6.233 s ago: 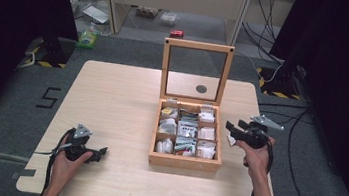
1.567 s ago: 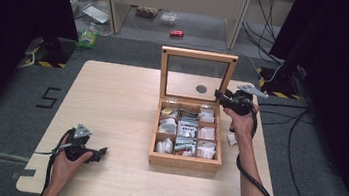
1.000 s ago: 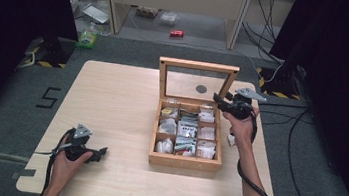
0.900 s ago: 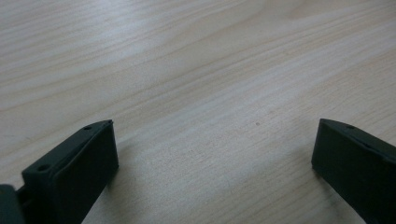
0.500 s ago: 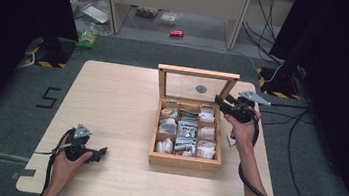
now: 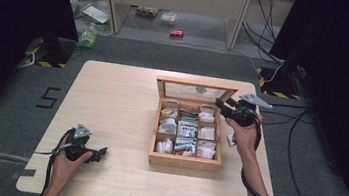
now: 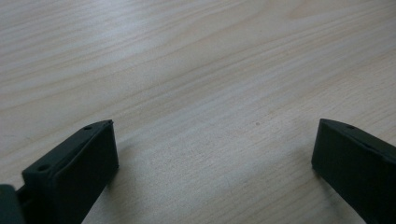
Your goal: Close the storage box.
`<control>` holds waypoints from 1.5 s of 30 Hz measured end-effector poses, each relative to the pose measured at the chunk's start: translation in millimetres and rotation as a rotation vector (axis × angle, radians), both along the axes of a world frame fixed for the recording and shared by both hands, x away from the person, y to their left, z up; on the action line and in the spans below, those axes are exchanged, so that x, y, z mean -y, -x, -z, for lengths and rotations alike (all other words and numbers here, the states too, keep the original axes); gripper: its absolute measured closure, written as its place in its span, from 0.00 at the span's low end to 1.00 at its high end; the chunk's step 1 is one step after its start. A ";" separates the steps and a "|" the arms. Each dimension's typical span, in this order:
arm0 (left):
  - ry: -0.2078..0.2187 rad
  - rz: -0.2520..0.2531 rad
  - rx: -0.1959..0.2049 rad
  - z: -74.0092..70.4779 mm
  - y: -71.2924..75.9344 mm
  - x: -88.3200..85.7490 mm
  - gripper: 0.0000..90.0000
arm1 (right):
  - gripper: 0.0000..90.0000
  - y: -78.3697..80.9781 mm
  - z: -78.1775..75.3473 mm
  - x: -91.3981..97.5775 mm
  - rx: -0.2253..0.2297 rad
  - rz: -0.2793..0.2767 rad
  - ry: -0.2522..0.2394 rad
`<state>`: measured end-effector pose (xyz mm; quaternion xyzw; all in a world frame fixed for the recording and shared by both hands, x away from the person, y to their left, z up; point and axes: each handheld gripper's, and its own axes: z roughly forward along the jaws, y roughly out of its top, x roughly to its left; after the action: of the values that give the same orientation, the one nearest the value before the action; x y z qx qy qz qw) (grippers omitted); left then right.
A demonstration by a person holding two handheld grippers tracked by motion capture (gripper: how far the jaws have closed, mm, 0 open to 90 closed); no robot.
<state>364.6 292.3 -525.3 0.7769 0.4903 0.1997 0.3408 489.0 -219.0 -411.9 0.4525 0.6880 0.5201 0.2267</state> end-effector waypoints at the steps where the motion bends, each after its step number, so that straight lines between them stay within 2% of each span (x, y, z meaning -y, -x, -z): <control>1: 0.001 -0.001 0.001 0.0 0.0 0.1 0.00 | 0.58 1.8 -0.8 0.4 0.004 -0.001 -0.002; 7: 0.000 0.000 0.001 0.1 0.0 0.0 0.00 | 0.58 6.9 -1.4 3.3 0.008 0.000 -0.024; 21: 0.000 0.000 0.000 0.0 0.0 0.0 0.00 | 0.57 22.5 -10.3 8.6 0.022 -0.006 -0.042; 45: 0.000 0.000 0.000 0.0 0.0 0.0 0.00 | 0.55 44.3 -20.1 9.6 0.017 -0.027 -0.013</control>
<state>364.7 292.3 -525.4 0.7768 0.4904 0.1999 0.3408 444.7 -228.6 -391.9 0.4402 0.6885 0.5316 0.2227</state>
